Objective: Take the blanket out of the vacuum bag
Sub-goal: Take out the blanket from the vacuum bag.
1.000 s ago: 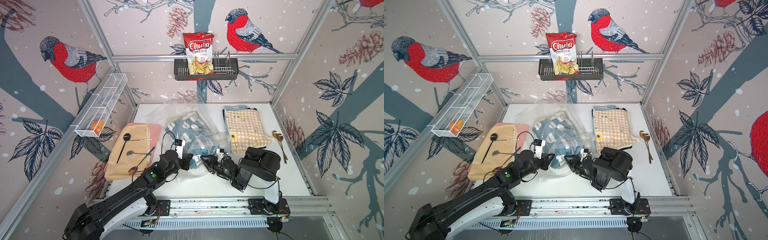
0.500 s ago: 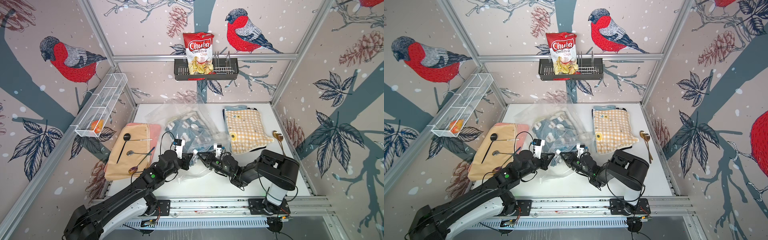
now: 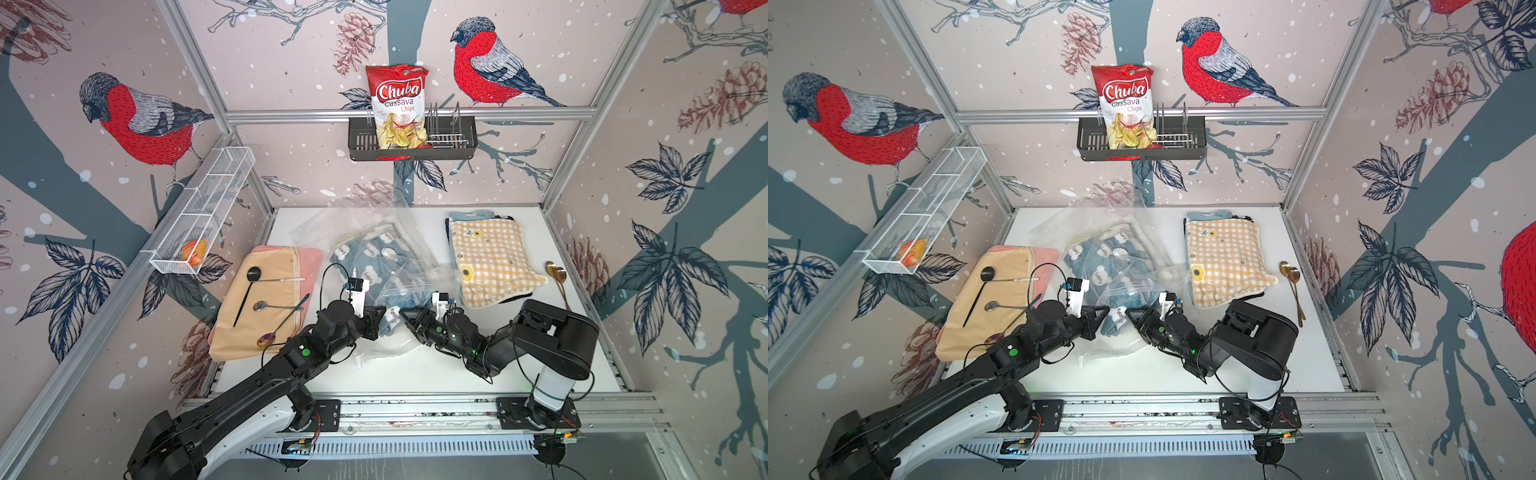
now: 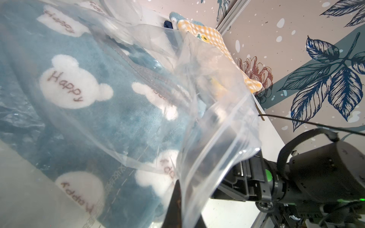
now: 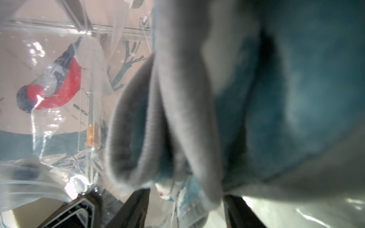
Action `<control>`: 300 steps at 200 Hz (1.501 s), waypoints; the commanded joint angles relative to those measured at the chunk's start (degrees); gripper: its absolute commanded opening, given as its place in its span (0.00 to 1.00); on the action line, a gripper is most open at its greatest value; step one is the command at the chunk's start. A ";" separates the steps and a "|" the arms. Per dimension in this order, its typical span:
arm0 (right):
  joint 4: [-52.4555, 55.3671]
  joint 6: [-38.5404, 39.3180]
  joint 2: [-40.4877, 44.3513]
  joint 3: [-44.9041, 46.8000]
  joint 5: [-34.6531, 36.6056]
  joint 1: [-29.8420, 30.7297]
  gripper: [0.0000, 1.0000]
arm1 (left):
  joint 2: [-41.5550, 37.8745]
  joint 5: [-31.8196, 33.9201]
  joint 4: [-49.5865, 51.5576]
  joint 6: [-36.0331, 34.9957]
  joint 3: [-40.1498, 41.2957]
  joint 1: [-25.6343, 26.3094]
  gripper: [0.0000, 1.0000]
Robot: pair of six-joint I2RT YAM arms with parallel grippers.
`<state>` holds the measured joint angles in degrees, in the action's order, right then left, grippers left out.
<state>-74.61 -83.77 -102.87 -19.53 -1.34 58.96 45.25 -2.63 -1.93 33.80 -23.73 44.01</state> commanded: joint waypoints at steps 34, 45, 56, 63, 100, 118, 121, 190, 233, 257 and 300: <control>-2.96 -1.13 -4.62 -1.63 1.69 -0.46 0.68 | 0.42 0.00 -3.07 0.36 0.08 0.02 0.00; -3.35 -0.62 -5.35 -2.60 1.50 -0.71 0.69 | 0.61 -0.22 -3.30 0.47 0.17 0.02 0.00; -2.59 0.00 -5.62 -3.40 2.16 -0.86 0.69 | 0.59 -0.18 -3.37 0.47 0.32 -0.03 0.00; -1.07 0.50 -5.76 -4.35 2.37 -1.12 0.69 | 0.56 -0.20 -3.43 0.47 0.47 0.02 0.00; -2.29 0.72 -7.74 -6.12 1.01 -2.36 0.67 | 0.50 -0.09 -3.57 0.41 0.63 0.02 0.00; -0.98 1.22 -6.77 -7.30 -0.36 -2.29 0.64 | 0.39 0.18 -3.43 0.32 0.70 -0.03 0.00; -0.60 1.49 -6.35 -7.48 -0.41 -2.11 0.63 | 0.36 0.17 -3.38 0.31 0.72 0.00 0.00; 13.35 6.28 4.43 -12.95 0.16 0.63 0.56 | -0.15 0.47 -2.05 0.12 -1.16 -0.02 0.00; 15.11 6.40 5.18 -13.05 0.30 -1.03 0.56 | -1.30 2.20 0.92 -1.64 -4.30 0.07 0.00; 14.10 5.65 4.64 -12.16 0.53 -1.47 0.57 | -2.09 2.81 1.77 -2.12 -5.35 0.02 0.00; 10.52 3.63 1.80 -11.41 0.28 -1.02 0.72 | -1.40 2.46 1.65 -2.24 -5.63 0.03 0.00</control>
<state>-60.47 -78.28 -99.59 -31.14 -1.17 57.65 43.66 0.03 0.64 32.47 -28.80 44.01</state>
